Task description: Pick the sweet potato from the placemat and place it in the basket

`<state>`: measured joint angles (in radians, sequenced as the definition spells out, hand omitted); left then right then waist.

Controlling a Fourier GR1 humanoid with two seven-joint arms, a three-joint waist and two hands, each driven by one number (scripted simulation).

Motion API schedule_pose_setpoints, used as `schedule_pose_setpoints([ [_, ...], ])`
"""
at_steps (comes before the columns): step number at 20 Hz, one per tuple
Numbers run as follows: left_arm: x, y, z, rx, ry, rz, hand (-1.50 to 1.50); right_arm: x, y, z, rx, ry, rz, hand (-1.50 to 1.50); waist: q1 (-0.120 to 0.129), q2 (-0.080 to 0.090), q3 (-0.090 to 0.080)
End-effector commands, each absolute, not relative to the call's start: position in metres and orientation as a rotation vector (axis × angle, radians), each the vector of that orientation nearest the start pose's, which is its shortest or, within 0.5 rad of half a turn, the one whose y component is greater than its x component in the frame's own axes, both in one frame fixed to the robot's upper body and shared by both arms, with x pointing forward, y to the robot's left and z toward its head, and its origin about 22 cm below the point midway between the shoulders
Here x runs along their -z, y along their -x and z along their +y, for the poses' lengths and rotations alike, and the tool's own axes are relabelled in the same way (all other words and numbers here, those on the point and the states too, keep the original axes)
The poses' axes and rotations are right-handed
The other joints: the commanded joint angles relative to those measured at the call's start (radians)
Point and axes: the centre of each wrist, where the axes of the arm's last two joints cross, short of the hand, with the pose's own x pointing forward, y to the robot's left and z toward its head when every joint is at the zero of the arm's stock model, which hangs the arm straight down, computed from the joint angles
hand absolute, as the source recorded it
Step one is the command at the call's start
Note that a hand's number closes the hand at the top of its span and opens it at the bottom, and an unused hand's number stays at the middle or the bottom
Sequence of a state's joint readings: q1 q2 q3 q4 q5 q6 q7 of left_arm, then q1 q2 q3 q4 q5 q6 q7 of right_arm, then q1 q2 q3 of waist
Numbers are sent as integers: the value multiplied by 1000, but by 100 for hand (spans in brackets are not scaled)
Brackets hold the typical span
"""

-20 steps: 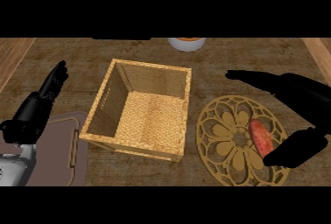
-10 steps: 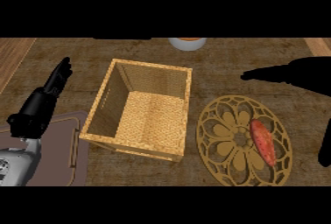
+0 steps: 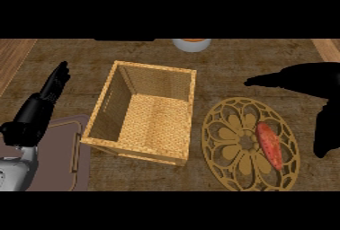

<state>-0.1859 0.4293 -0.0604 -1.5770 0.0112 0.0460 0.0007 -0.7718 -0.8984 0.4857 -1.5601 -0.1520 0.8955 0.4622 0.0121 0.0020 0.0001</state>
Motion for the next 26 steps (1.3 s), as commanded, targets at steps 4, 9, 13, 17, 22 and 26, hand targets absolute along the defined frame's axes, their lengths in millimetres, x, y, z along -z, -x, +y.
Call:
schedule_pose_setpoints([
  [4, -81, -281, 278, 377, -303, -1754, 0, -183, -338, -250, -1813, 288, -790, -150, 3, 1, 1],
  [9, -73, -301, 292, 376, -299, -1723, 0, -155, -330, -231, -1855, 309, -737, -150, -11, 0, 0],
  [13, -66, -278, 292, 379, -298, -1733, 0, -148, -318, -253, -1852, 310, -735, -150, -11, -3, 0],
  [17, -85, -288, 292, 370, -317, -1716, 0, -113, -323, -255, -1835, 336, -774, -150, -8, -1, 1],
  [22, -68, -287, 310, 378, -289, -1751, 0, -117, -338, -259, -1821, 330, -807, -150, -6, -1, 0],
  [26, -74, -293, 297, 367, -293, -1724, 0, -104, -309, -270, -1823, 344, -813, -150, -16, -3, 0],
])
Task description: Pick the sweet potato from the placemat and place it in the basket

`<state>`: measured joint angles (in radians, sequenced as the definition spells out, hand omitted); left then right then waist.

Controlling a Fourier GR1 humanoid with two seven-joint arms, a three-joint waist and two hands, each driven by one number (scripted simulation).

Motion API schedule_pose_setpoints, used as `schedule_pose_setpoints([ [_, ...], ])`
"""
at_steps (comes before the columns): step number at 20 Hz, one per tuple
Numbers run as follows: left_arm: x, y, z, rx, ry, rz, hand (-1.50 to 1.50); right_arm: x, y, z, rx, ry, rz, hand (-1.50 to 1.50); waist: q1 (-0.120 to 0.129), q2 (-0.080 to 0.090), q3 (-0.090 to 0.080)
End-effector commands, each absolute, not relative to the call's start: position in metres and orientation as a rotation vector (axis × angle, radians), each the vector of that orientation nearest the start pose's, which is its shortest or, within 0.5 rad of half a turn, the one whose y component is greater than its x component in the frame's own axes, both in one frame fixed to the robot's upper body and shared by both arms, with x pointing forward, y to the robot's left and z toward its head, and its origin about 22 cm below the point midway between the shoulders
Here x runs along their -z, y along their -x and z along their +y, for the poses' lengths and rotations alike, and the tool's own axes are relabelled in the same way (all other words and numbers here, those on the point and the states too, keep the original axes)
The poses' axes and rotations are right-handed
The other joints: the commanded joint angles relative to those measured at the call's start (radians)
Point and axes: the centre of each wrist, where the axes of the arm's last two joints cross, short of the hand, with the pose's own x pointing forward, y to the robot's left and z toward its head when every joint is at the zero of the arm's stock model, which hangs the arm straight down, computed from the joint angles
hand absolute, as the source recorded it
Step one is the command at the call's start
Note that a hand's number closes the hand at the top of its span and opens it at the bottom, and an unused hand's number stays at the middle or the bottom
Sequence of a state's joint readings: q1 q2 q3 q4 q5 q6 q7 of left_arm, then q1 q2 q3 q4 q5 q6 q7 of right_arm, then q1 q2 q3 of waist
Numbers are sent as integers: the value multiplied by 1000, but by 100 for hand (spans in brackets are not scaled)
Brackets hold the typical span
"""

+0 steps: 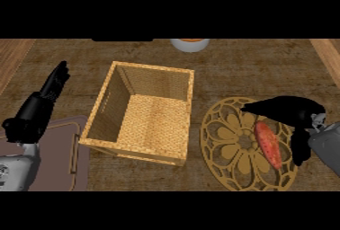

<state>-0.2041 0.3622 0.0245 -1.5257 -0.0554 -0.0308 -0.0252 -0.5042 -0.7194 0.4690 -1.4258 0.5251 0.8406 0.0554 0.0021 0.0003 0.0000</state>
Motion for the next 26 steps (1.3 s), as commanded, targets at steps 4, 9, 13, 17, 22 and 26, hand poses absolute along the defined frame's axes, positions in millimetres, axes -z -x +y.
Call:
schedule_pose_setpoints([
  [4, -73, -292, 282, 379, -300, -1710, 0, -79, -317, -274, -1791, 336, -833, -150, -1, 0, 0],
  [9, -70, -276, 297, 373, -287, -1731, 0, -81, -322, -273, -1794, 334, -839, -150, 2, -1, 0],
  [13, -81, -283, 293, 375, -296, -1731, 0, -65, -323, -278, -1787, 326, -826, -150, 2, 0, 0],
  [17, -76, -295, 285, 380, -282, -1725, 0, -62, -317, -268, -1798, 322, -811, -150, -1, 0, 0],
  [22, -61, -283, 290, 368, -306, -1731, 0, -39, -309, -274, -1777, 323, -793, -150, -1, 0, 0],
  [26, -73, -285, 300, 382, -303, -1734, 0, -43, -305, -278, -1803, 338, -766, -150, -1, -1, 0],
])
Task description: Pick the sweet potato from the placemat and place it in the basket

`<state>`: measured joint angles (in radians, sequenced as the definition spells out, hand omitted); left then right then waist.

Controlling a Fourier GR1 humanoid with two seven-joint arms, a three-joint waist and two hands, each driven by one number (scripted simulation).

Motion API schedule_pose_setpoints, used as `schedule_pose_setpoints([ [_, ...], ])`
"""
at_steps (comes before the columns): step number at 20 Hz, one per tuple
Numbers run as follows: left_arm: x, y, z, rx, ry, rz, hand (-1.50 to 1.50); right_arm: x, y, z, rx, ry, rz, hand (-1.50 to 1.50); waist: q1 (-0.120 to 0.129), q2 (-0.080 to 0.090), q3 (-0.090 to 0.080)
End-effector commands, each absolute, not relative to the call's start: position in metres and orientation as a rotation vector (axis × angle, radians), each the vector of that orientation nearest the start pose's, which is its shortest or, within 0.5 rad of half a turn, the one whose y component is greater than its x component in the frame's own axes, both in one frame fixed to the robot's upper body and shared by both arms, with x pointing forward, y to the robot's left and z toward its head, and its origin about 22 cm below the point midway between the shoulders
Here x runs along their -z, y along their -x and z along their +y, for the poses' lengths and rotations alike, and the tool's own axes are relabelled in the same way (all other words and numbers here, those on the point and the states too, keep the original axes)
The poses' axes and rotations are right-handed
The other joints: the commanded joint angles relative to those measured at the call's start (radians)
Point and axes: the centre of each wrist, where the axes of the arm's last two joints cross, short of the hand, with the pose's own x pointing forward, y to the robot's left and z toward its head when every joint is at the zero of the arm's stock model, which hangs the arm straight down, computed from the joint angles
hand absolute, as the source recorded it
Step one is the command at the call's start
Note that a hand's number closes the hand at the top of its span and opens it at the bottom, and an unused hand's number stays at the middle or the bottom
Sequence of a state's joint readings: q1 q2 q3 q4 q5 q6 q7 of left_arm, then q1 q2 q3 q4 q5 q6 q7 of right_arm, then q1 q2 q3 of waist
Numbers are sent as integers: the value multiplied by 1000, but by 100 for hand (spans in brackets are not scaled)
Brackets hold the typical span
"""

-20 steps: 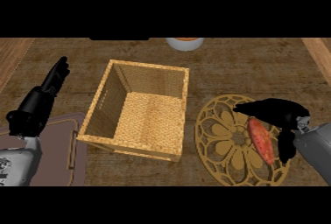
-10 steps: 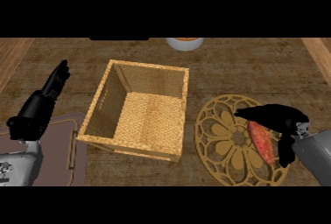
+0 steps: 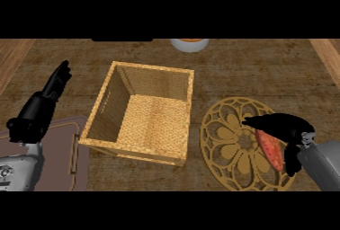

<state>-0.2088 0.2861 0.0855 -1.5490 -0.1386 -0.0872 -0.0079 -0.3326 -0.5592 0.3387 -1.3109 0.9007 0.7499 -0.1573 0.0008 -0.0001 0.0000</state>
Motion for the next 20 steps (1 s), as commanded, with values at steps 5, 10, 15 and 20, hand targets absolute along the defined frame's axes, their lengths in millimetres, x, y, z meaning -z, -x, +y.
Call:
schedule_pose_setpoints([
  [5, -75, -293, 294, 371, -289, -1727, 0, -20, -322, -280, -1735, 300, -773, 150, 4, 2, 0],
  [10, -68, -293, 289, 376, -271, -1719, 0, -14, -320, -288, -1793, 324, -804, 150, 3, 2, 0],
  [15, -73, -282, 285, 379, -274, -1718, 0, 0, -310, -285, -1825, 333, -860, 150, 6, 1, 0],
  [20, -71, -284, 307, 368, -306, -1727, 0, -9, -318, -278, -1741, 486, -980, 150, 1, 1, 0],
])
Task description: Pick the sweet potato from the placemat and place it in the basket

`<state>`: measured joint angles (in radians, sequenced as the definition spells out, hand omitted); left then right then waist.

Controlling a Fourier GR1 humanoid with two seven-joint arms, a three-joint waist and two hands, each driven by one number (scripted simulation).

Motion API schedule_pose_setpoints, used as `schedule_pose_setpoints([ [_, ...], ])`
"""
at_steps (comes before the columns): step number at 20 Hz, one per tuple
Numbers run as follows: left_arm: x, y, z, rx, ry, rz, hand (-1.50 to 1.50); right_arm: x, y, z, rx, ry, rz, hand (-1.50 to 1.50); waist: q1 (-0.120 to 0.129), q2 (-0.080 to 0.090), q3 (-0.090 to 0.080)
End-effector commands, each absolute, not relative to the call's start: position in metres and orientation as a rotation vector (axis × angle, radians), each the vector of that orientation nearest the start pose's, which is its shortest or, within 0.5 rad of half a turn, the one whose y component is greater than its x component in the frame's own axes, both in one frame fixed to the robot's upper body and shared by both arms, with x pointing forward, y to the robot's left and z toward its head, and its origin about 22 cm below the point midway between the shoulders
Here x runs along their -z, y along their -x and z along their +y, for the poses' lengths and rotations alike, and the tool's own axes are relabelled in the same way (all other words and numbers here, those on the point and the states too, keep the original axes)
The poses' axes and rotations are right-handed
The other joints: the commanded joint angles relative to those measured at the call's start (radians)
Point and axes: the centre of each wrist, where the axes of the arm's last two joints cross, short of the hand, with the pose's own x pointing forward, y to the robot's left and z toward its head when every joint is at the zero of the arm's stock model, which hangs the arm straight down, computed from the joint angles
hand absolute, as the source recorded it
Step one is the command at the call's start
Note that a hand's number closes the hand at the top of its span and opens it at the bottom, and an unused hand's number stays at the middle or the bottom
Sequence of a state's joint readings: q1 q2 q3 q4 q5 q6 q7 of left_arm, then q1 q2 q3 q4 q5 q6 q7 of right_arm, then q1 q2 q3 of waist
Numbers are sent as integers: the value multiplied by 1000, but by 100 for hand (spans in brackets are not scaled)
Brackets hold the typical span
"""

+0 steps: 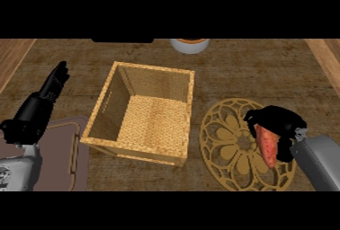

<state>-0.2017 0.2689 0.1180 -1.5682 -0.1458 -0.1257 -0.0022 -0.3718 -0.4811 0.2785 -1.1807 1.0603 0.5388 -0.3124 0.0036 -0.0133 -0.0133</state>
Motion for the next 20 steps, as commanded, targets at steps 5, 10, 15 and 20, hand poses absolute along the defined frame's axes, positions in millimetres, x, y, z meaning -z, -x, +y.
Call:
schedule_pose_setpoints([
  [5, -80, -288, 296, 348, -318, -1719, 0, -13, -302, -312, -1343, 915, -908, 150, -40, 6, 14],
  [10, -75, -278, 303, 361, -318, -1713, 0, -31, -287, -301, -1100, 1069, -1091, 150, -29, 6, 13],
  [15, -70, -274, 303, 356, -312, -1688, 0, -99, -296, -276, -770, 1022, -1525, 150, -35, -2, 13],
  [20, -68, -273, 301, 356, -313, -1700, 0, -153, -290, -244, -582, 742, -1810, 150, -24, -1, 13],
])
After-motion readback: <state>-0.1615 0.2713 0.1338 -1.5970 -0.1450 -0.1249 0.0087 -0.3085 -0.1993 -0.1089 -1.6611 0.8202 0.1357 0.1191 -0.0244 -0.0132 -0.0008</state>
